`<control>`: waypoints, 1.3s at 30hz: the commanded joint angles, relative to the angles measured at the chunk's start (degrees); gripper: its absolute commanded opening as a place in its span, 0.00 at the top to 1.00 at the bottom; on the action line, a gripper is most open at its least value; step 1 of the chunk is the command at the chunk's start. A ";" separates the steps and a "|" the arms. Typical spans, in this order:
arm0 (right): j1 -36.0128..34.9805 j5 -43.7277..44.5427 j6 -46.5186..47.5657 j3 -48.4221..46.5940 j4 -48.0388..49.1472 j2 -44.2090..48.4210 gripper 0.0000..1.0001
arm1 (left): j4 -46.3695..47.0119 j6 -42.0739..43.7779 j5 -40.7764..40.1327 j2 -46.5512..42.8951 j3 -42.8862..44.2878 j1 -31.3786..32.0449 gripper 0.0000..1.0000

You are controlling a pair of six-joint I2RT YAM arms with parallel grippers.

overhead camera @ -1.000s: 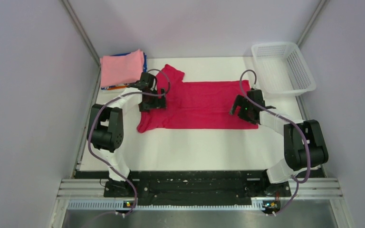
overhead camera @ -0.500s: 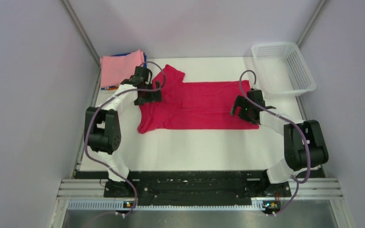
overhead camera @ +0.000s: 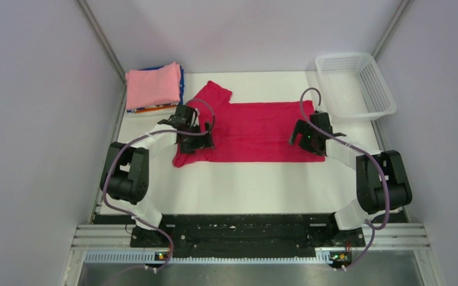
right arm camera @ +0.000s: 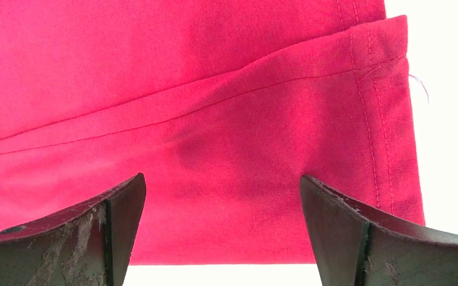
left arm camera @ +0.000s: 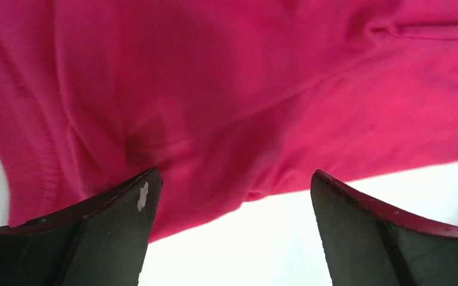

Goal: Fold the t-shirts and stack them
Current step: Fold the flattened tshirt in 1/3 of the way

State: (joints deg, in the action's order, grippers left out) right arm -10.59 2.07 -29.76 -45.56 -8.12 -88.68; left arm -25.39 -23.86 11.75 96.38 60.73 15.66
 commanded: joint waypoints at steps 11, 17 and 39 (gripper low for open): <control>1.87 0.92 0.58 -1.16 -1.34 -0.54 0.01 | -0.54 0.48 -24.61 2.78 2.23 -1.86 0.01; 2.37 1.05 1.03 -0.94 -1.31 -0.16 0.01 | -0.46 0.85 -24.79 3.10 1.59 -3.89 0.01; -2.63 -6.83 5.97 2.77 11.71 11.21 0.01 | 2.72 -5.11 -1.06 -6.37 7.85 -3.32 0.01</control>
State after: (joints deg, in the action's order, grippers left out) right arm -10.33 -2.66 -25.50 -44.34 -4.67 -80.99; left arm -28.25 -26.44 -1.21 89.82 68.42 10.39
